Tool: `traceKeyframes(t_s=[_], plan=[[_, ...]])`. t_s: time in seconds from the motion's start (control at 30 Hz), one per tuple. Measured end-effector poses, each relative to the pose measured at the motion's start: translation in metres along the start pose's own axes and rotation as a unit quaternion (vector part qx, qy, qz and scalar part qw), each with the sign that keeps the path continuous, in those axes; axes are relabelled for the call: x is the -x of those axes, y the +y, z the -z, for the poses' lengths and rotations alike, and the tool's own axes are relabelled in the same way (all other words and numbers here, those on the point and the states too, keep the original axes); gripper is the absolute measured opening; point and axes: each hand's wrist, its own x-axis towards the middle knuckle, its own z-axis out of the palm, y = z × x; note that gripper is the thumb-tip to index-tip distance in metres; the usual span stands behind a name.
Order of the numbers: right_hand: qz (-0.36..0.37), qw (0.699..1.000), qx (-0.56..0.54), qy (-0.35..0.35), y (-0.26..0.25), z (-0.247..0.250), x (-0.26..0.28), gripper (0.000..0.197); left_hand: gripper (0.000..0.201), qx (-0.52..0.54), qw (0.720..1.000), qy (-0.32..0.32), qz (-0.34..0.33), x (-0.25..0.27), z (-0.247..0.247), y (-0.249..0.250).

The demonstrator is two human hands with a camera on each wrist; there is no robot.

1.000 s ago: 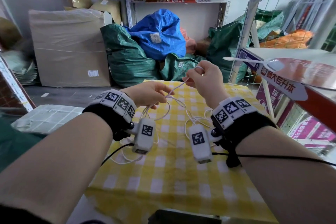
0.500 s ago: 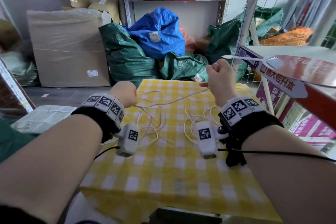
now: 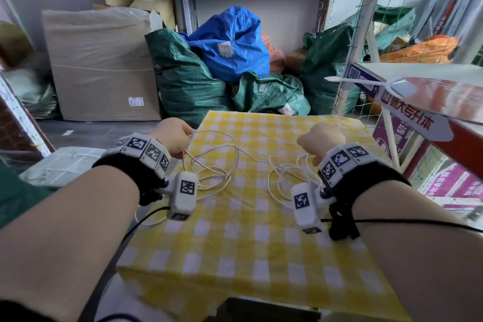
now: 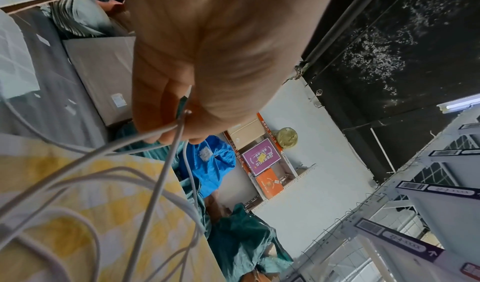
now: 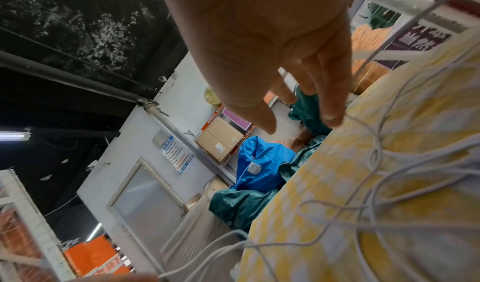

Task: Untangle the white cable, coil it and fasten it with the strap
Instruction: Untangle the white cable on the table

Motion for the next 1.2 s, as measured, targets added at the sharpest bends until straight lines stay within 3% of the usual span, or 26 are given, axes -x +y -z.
traceKeyframes(t_s=[0.1, 0.3, 0.6, 0.8, 0.93, 1.03, 1.1, 1.2], plan=[[0.060, 0.998, -0.026, 0.010, -0.016, -0.008, 0.003, 0.018, 0.044, 0.027, 1.000, -0.014, -0.004, 0.002, -0.003, 0.004], [0.152, 0.982, -0.096, -0.055, -0.048, -0.039, 0.003, 0.034, 0.045, 0.088, 0.996, -0.030, -0.014, 0.001, -0.001, 0.005], [0.102, 0.957, -0.155, -0.222, -0.060, -0.087, -0.016, 0.049, 0.034, 0.125, 0.990, -0.068, 0.002, 0.000, 0.001, -0.004], [0.125, 0.969, -0.047, -0.208, -0.061, -0.094, -0.011, 0.029, 0.026, 0.023, 0.998, -0.051, 0.007, -0.002, -0.003, -0.007], [0.159, 0.964, -0.103, -0.189, -0.058, -0.093, -0.012, 0.021, 0.030, -0.154, 0.988, 0.008, -0.031, -0.007, -0.005, -0.002], [0.194, 0.958, -0.169, -0.126, -0.062, -0.081, -0.008, 0.014, 0.038, -0.137, 0.979, 0.040, -0.143, -0.009, -0.012, 0.008], [0.227, 0.959, -0.151, -0.079, -0.066, -0.067, -0.002, 0.016, 0.051, -0.119, 0.962, 0.001, -0.244, -0.005, -0.018, 0.023], [0.258, 0.956, -0.131, -0.039, -0.070, -0.047, 0.003, 0.022, 0.058, -0.142, 0.935, -0.053, -0.321, 0.000, -0.027, 0.042]])
